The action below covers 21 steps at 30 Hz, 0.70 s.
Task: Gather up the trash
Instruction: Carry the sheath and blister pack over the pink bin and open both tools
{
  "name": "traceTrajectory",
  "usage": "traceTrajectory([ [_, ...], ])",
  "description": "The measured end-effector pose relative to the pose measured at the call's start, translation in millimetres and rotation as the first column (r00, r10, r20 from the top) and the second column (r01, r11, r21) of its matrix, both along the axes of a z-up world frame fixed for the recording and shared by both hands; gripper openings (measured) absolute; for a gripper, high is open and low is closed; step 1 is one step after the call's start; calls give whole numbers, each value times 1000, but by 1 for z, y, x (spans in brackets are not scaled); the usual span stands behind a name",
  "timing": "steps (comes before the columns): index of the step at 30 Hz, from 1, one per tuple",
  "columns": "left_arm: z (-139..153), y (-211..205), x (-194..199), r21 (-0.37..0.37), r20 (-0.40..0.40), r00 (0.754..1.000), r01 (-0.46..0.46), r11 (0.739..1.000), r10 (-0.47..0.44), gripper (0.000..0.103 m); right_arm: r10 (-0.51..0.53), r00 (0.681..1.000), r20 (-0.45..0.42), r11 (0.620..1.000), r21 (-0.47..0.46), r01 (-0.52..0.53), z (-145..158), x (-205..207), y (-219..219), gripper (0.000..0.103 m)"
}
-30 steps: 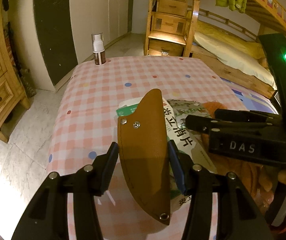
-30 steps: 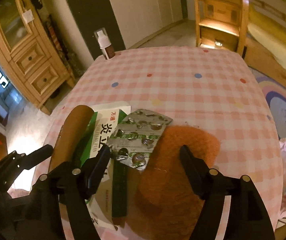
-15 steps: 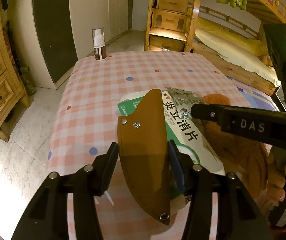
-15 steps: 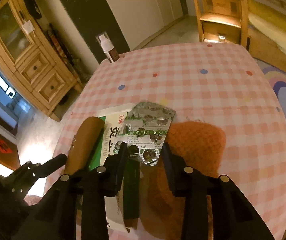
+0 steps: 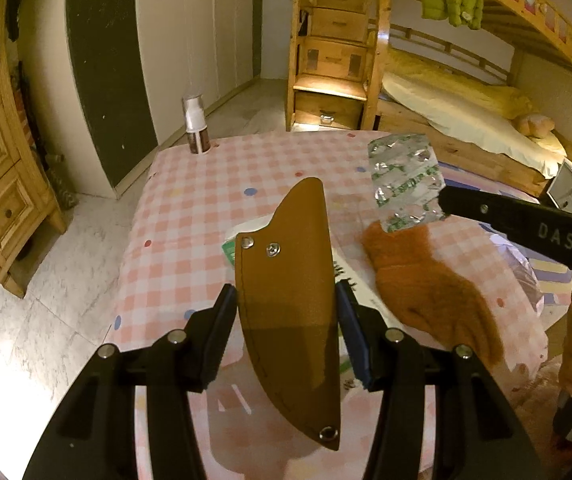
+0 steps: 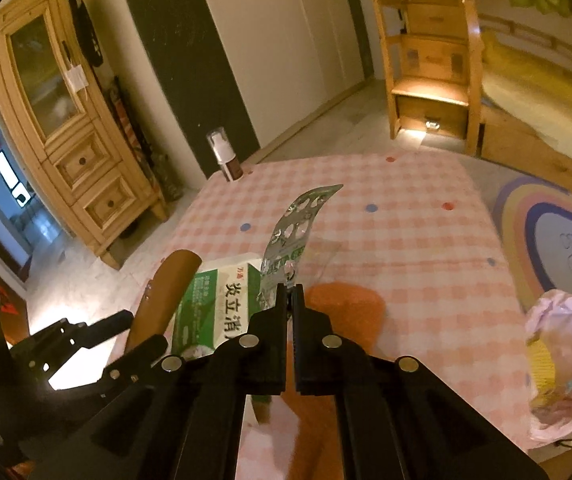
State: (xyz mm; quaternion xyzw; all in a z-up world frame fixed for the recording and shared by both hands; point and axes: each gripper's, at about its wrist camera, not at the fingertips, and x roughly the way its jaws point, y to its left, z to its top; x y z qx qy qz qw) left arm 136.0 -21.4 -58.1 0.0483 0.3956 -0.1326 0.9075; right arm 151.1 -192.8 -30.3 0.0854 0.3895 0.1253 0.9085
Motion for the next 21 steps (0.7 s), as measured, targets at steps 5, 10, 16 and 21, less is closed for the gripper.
traceTrajectory([
  [5, 11, -23, -14, -8, 19, 998, 61, 998, -61, 49, -50, 999, 11, 998, -30, 50, 5, -28, -21, 2],
  [10, 11, -67, -25, -8, 15, 988, 154, 988, -153, 49, -115, 993, 31, 993, -34, 116, 6, -59, -55, 2],
  [16, 8, -143, -35, 4, 17, 952, 306, 952, -306, 49, -212, 977, 36, 976, -33, 213, 1, -90, -108, 2],
  [21, 0, -214, -36, 8, 4, 909, 416, 909, -416, 49, -341, 939, 38, 938, -45, 343, -7, -112, -167, 2],
])
